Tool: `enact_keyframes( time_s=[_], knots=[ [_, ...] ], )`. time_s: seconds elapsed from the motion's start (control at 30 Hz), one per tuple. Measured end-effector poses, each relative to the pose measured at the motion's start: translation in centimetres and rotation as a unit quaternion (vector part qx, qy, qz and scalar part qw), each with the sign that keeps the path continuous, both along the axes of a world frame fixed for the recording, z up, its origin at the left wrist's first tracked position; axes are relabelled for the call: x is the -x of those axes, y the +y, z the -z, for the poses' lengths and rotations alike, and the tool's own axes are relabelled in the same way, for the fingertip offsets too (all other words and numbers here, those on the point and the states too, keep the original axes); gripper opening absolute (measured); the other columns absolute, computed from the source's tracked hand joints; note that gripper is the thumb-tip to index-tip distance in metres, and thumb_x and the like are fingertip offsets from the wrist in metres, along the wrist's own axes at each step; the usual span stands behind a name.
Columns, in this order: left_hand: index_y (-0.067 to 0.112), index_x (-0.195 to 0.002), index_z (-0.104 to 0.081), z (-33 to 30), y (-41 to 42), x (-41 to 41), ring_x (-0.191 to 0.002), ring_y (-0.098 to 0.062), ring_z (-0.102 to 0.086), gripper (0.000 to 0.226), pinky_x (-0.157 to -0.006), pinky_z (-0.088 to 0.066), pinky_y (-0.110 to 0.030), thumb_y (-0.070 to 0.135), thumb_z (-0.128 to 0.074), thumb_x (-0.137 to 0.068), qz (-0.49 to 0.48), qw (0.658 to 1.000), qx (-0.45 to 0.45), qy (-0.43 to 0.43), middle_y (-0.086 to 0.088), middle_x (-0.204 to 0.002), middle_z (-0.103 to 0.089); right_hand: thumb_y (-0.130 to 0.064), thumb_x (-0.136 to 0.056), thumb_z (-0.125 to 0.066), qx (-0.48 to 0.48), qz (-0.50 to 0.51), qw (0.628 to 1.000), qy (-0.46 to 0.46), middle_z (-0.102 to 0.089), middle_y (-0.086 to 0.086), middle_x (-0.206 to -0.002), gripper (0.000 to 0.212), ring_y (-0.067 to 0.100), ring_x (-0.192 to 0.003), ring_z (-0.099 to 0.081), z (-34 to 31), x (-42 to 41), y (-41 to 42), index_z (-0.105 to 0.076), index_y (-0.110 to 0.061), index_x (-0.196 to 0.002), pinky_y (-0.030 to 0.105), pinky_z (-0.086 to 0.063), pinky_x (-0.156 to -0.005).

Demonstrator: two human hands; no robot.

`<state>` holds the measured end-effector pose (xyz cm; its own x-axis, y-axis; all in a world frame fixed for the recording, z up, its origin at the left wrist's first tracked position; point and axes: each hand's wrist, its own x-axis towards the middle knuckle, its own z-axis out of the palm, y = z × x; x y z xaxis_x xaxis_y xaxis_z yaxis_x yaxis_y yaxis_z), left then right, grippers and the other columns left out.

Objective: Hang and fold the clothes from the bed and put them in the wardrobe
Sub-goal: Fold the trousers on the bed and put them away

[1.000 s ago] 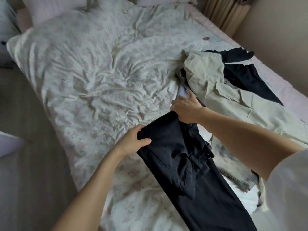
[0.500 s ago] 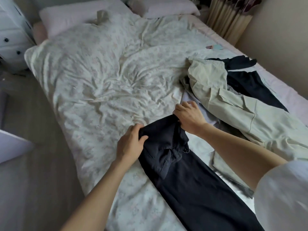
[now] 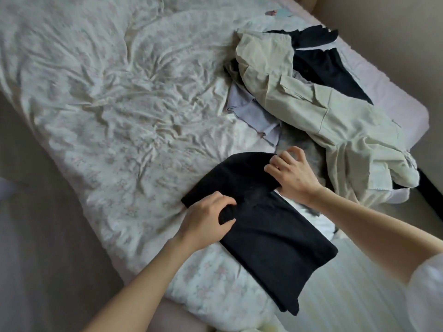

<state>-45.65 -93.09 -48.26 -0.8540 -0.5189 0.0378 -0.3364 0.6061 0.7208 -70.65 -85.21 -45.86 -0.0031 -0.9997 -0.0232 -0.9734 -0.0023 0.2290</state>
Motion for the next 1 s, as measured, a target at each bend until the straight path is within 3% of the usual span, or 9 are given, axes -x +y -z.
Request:
enact_keyframes(
  time_s=[0.17, 0.33, 0.43, 0.53, 0.6, 0.7, 0.8, 0.87, 1.0],
  knots=[
    [0.025, -0.104, -0.061, 3.0, 5.6, 1.2, -0.078, -0.006, -0.057, 0.029, -0.056, -0.052, -0.025, 0.033, -0.054, -0.078, 0.081, 0.996, 0.019, -0.023, 0.011, -0.090, -0.057, -0.008, -0.045, -0.073, -0.058, 0.007, 0.998, -0.005, -0.057, 0.004, -0.084, 0.043, 0.026, -0.080, -0.057, 3.8, 0.8, 7.4, -0.063, -0.014, -0.087, 0.042, -0.032, -0.088],
    [0.025, -0.135, -0.044, 5.3, 9.6, 2.4, -0.113, -0.017, -0.044, 0.045, -0.088, -0.037, -0.029, 0.036, -0.050, -0.092, 0.213, 0.929, -0.030, -0.302, 0.004, -0.123, -0.049, -0.019, -0.057, -0.075, -0.200, 0.107, 0.973, -0.051, -0.056, 0.000, -0.089, 0.043, 0.024, -0.090, -0.055, 8.3, -0.1, 12.8, -0.064, -0.021, -0.098, 0.042, -0.035, -0.087],
    [0.021, -0.124, -0.056, 6.6, 9.9, 2.2, -0.110, -0.020, -0.047, 0.033, -0.090, -0.038, -0.031, 0.031, -0.052, -0.093, 0.140, 0.946, 0.020, -0.292, 0.002, -0.117, -0.053, -0.026, -0.073, -0.064, -0.248, 0.150, 0.955, -0.071, -0.057, -0.003, -0.092, 0.023, 0.020, -0.093, -0.055, 10.0, -1.4, 14.2, -0.068, -0.023, -0.095, 0.037, -0.031, -0.089],
    [0.019, -0.104, -0.067, 8.3, 9.0, 2.7, -0.099, -0.025, -0.057, 0.040, -0.080, -0.050, -0.042, 0.027, -0.080, -0.067, 0.029, 0.965, 0.152, -0.213, -0.004, -0.106, -0.061, -0.019, -0.058, -0.075, -0.109, 0.134, 0.981, -0.092, -0.058, -0.001, -0.082, 0.027, 0.021, -0.079, -0.058, 11.1, -2.0, 13.7, -0.070, -0.018, -0.084, 0.034, -0.032, -0.080],
    [0.019, -0.117, -0.064, 9.5, 7.9, 3.2, -0.117, -0.033, -0.053, 0.058, -0.091, -0.045, -0.055, 0.033, -0.081, -0.064, 0.020, 0.957, 0.165, -0.238, -0.012, -0.124, -0.058, -0.020, -0.064, -0.072, -0.041, 0.130, 0.984, -0.116, -0.061, 0.005, -0.104, 0.042, 0.027, -0.098, -0.060, 11.6, -3.0, 12.1, -0.068, -0.017, -0.106, 0.043, -0.037, -0.091],
    [0.024, -0.134, -0.052, 11.6, 6.0, 3.2, -0.132, -0.041, -0.040, 0.070, -0.101, -0.031, -0.063, 0.048, -0.072, -0.072, 0.015, 0.938, 0.168, -0.304, -0.018, -0.144, -0.043, -0.035, -0.080, -0.056, -0.092, 0.098, 0.982, -0.132, -0.045, 0.007, -0.142, 0.056, 0.032, -0.131, -0.042, 12.5, -4.5, 9.6, -0.049, -0.028, -0.135, 0.064, -0.032, -0.102],
    [0.028, -0.148, -0.026, 12.6, 4.5, 2.0, -0.143, -0.037, -0.015, 0.071, -0.110, -0.019, -0.058, 0.063, -0.040, -0.087, -0.068, 0.924, 0.121, -0.356, -0.012, -0.157, -0.017, -0.044, -0.084, -0.058, -0.186, 0.119, 0.964, -0.145, -0.028, 0.002, -0.154, 0.065, 0.032, -0.140, -0.027, 13.6, -3.3, 9.2, -0.032, -0.038, -0.143, 0.070, -0.026, -0.101],
    [0.032, -0.151, -0.002, 12.9, 3.3, 1.8, -0.145, -0.034, 0.000, 0.080, -0.114, -0.013, -0.052, 0.067, -0.037, -0.088, -0.120, 0.914, 0.019, -0.388, -0.006, -0.159, 0.004, -0.049, -0.093, -0.043, -0.208, 0.180, 0.950, -0.145, -0.004, -0.004, -0.159, 0.067, 0.031, -0.145, -0.008, 14.2, -1.2, 10.0, -0.001, -0.045, -0.145, 0.065, -0.018, -0.107],
    [0.027, -0.151, -0.006, 12.5, 0.7, 2.3, -0.138, -0.030, -0.026, 0.097, -0.111, -0.027, -0.046, 0.061, -0.060, -0.079, -0.188, 0.914, -0.126, -0.336, -0.009, -0.154, -0.022, -0.049, -0.097, -0.034, -0.209, 0.311, 0.903, -0.212, -0.007, 0.003, -0.157, 0.065, 0.028, -0.142, -0.018, 13.6, 0.1, 10.7, 0.011, -0.047, -0.144, 0.049, -0.028, -0.108]
  ],
)
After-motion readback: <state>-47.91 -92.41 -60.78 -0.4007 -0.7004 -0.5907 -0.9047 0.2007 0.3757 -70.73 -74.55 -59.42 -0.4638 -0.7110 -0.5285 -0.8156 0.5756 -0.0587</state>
